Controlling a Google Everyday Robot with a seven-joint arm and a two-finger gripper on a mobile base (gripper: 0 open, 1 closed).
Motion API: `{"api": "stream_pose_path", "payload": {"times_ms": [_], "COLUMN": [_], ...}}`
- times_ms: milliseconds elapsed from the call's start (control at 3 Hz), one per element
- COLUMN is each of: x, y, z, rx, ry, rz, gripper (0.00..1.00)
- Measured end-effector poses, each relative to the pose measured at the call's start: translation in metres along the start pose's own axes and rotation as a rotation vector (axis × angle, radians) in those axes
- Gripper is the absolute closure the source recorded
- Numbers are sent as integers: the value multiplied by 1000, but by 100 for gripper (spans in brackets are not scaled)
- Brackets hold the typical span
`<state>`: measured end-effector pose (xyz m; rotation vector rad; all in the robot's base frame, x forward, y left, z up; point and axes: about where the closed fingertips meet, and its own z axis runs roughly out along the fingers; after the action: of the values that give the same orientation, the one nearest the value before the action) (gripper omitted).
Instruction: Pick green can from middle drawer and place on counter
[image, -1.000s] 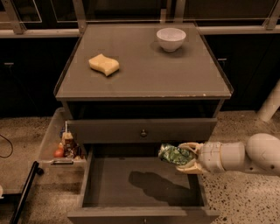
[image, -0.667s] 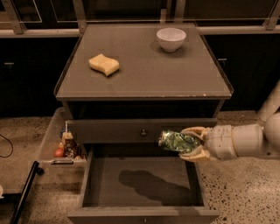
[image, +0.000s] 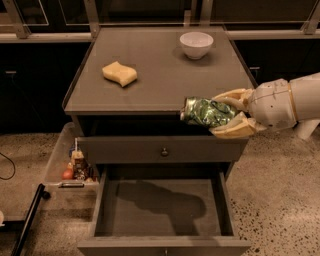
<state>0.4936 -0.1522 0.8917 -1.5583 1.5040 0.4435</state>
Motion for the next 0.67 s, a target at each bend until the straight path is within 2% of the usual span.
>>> {"api": "stream_pose_path", "payload": {"times_ms": [333, 667], "x": [0, -3], "y": [0, -28], "z": [0, 8], "rx": [0, 2], "ry": [0, -16], "rz": [0, -23], "gripper": [100, 100]}}
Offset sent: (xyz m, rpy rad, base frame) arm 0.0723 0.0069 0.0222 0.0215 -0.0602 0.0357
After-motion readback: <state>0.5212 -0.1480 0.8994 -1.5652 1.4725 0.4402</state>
